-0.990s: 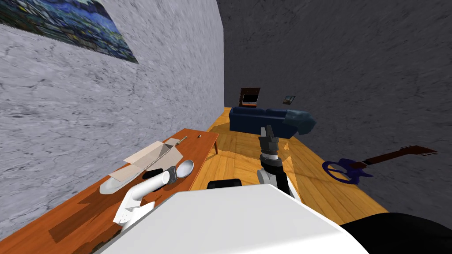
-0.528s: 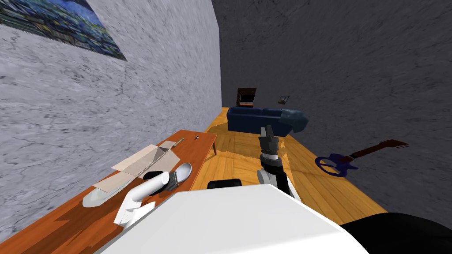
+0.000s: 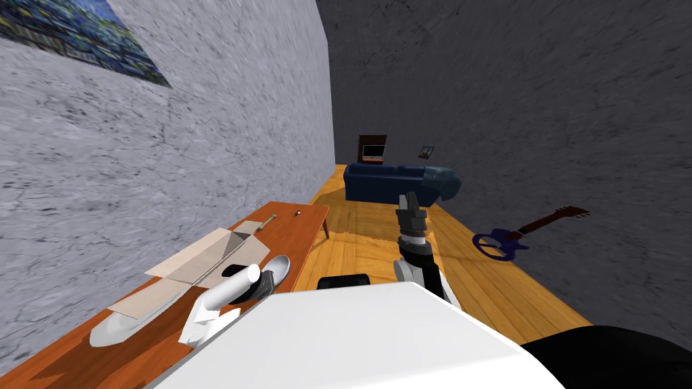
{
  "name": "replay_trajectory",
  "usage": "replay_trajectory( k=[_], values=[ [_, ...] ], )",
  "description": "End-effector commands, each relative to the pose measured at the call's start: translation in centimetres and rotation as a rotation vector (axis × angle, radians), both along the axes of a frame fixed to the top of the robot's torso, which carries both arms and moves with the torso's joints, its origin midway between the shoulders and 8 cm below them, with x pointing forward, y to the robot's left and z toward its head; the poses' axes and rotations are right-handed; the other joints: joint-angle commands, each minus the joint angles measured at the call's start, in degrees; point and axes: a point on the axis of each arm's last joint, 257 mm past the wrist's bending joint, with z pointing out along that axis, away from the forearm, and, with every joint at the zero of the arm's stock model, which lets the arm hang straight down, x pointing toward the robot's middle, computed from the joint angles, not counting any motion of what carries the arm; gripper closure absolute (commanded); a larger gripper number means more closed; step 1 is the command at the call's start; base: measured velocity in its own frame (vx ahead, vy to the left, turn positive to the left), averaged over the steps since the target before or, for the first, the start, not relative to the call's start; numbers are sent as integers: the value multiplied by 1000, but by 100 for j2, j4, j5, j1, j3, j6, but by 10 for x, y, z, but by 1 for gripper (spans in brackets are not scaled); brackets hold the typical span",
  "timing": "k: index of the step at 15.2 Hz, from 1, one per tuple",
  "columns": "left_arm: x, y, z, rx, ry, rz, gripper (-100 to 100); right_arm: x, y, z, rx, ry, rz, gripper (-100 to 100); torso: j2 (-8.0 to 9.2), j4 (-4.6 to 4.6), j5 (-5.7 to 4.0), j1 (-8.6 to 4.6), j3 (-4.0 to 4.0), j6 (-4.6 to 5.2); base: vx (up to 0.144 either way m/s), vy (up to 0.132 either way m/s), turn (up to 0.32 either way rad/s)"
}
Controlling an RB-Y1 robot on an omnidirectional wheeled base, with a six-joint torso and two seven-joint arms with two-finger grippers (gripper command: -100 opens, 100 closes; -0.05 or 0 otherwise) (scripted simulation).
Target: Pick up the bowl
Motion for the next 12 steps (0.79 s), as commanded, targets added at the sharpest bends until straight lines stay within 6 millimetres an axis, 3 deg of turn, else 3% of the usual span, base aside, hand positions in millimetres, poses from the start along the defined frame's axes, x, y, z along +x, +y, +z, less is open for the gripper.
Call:
replay_trajectory(
  k=[1,8,9,10,12],
  values=[
    [-7,-11,-6,-39,29,12,-100,0,0,0,0,0,0,0,0,0,0,0,0,0,28,22,-74],
    [0,-13,-28,-24,14,0,-100,0,0,0,0,0,0,0,12,2,0,-1,7,-2,2,11,11],
    [-1,-12,-24,-25,16,1,-100,0,0,0,0,0,0,0,12,3,-1,-1,7,-2,0,7,4],
    [0,-12,-25,-24,14,1,100,0,0,0,0,0,0,0,12,3,-1,-2,7,-2,0,0,0],
    [0,-12,-25,-23,14,1,100,0,0,0,0,0,0,0,13,3,-2,-5,7,-2,0,0,0]
  ],
)
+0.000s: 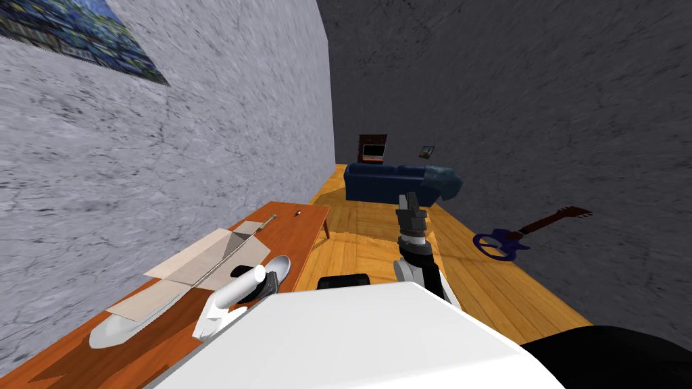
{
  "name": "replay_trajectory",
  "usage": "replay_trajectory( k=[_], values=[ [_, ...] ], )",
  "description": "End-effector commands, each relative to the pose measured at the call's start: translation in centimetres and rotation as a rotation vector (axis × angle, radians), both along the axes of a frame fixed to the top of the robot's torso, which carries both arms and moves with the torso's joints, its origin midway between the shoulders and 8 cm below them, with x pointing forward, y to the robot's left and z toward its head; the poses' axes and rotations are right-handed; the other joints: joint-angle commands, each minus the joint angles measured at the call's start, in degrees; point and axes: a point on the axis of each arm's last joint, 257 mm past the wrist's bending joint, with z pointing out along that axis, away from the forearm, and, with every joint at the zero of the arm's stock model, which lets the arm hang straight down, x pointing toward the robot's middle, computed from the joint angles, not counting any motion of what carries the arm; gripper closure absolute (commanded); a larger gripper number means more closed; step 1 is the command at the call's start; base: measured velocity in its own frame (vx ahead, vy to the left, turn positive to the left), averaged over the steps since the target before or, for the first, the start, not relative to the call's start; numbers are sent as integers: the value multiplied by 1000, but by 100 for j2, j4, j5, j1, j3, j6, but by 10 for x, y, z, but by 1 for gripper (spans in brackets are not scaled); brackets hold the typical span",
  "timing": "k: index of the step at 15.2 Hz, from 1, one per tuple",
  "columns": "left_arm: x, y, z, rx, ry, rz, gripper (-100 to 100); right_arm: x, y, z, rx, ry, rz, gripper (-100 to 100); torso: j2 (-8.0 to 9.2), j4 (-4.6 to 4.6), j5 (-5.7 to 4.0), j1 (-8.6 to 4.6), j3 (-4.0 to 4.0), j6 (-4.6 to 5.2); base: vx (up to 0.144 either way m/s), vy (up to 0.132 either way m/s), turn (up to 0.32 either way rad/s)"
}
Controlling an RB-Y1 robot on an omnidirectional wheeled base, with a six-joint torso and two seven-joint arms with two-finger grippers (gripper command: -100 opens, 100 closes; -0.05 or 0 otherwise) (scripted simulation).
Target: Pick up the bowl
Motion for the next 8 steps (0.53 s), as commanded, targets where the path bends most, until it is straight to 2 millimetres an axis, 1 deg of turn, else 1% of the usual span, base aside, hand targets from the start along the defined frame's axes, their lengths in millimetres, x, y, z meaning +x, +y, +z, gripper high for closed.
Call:
replay_trajectory(
  k=[1,2,3,6,7,8],
  values=[
    [0,0,0,0,0,0,100,0,0,0,0,0,0,0,0,0,0,0,0,0,0,0,0],
    [0,0,0,1,0,0,100,0,0,0,0,0,0,0,1,1,2,1,1,-1,0,0,0],
    [-1,3,9,0,-1,3,100,0,0,0,0,0,0,0,2,1,1,1,2,-1,0,-9,-23],
    [-4,5,18,0,1,6,100,0,0,0,0,0,0,0,4,4,-6,-8,4,0,1,-13,-20],
    [-5,5,21,0,2,7,100,0,0,0,0,0,0,0,5,4,-7,-10,4,-1,1,-13,-15],
    [-2,4,17,0,0,6,100,0,0,0,0,0,0,0,5,4,-9,-12,5,-1,1,-6,-2]
  ],
)
